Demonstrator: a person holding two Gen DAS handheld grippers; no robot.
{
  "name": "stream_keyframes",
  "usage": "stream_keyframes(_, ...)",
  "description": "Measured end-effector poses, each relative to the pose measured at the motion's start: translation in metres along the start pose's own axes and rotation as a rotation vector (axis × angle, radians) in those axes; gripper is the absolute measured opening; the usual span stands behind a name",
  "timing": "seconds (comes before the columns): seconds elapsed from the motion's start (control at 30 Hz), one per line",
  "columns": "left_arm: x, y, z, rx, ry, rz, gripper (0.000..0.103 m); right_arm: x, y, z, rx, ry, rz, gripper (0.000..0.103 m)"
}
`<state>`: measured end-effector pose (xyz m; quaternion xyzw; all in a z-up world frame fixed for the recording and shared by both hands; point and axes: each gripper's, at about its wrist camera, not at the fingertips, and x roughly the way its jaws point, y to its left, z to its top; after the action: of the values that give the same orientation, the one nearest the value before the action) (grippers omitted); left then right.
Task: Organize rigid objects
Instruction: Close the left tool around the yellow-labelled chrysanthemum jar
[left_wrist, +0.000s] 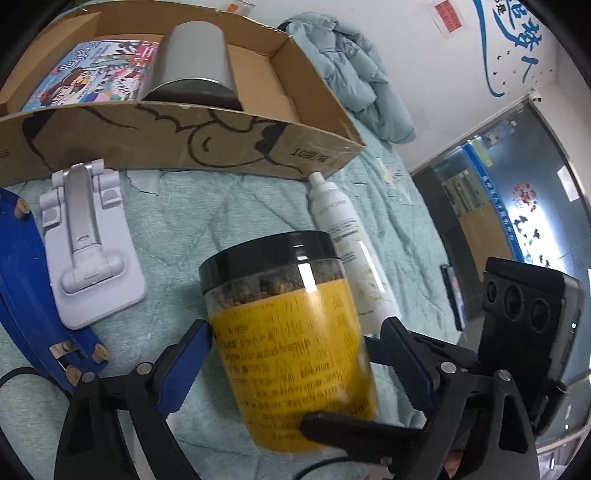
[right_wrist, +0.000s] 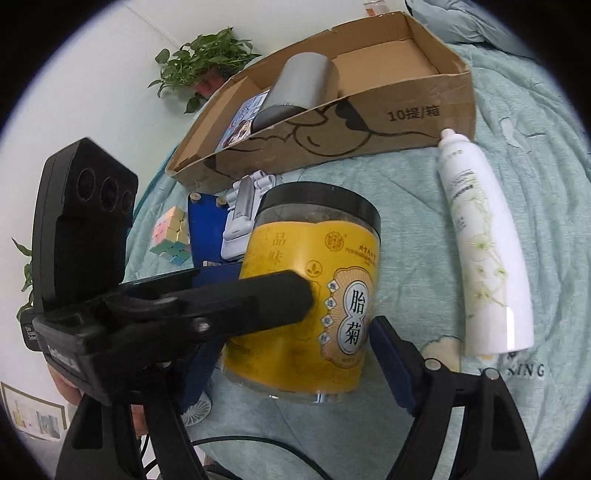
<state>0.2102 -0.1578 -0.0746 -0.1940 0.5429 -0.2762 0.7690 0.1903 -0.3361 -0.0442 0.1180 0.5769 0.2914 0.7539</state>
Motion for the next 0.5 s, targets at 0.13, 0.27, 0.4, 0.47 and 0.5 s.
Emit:
stream_keyframes(0.13,0.008,0.007,-0.001,-0.025,0.014,0.012,0.088,0.01,0.003,-0.002,0.0,0.01,0.009,0.085)
stream_keyframes(0.27,0.005,0.013,-0.001,-0.037,0.001,0.0,0.087,0.012,0.012,-0.002,-0.029,-0.004,-0.029,0.085)
stream_keyframes(0.4,-0.004,0.008,-0.004,-0.004,-0.032,0.015,0.085,0.01,0.017,-0.003,-0.04,-0.016,-0.047,0.085)
stream_keyframes(0.47,-0.012,0.005,-0.004,0.002,-0.062,0.018,0.085,0.007,0.02,-0.002,-0.039,-0.033,-0.048,0.085)
stream_keyframes(0.5,-0.018,0.004,-0.004,0.003,-0.083,0.016,0.084,0.006,0.023,0.0,-0.043,-0.044,-0.052,0.085)
